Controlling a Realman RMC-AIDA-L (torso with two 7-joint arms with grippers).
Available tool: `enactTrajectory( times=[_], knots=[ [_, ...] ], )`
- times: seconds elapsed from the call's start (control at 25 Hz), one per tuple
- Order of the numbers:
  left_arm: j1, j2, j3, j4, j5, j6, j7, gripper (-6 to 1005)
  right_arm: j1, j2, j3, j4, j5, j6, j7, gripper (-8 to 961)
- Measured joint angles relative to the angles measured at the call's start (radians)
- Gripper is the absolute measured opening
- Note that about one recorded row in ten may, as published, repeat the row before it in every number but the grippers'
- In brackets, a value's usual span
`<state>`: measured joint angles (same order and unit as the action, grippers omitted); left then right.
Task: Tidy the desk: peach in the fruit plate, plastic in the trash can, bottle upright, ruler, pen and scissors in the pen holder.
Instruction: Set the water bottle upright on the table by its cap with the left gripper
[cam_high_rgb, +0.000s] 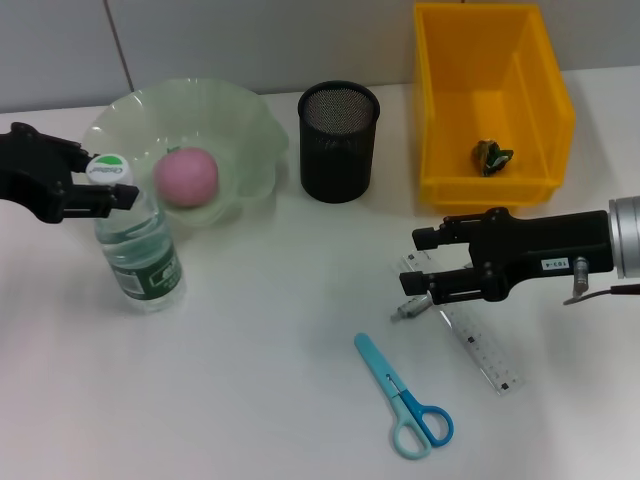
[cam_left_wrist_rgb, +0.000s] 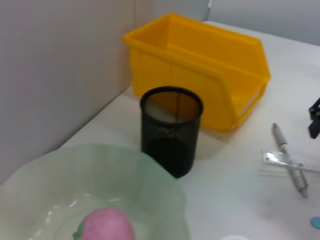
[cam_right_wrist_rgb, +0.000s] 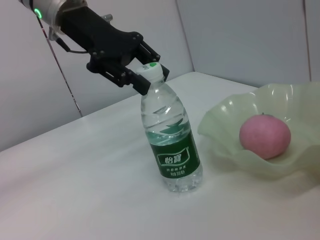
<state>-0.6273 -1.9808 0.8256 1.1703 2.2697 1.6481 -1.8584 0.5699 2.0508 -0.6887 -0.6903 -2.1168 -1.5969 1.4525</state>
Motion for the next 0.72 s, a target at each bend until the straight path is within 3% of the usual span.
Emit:
enactTrajectory(
  times=[0.72],
  knots=[
    [-0.001, 0.019, -0.015, -0.008, 0.039, -0.035, -0.026, 445, 0.011, 0.000, 0.000, 0.003, 0.000, 0.000, 0.000, 720]
  ],
)
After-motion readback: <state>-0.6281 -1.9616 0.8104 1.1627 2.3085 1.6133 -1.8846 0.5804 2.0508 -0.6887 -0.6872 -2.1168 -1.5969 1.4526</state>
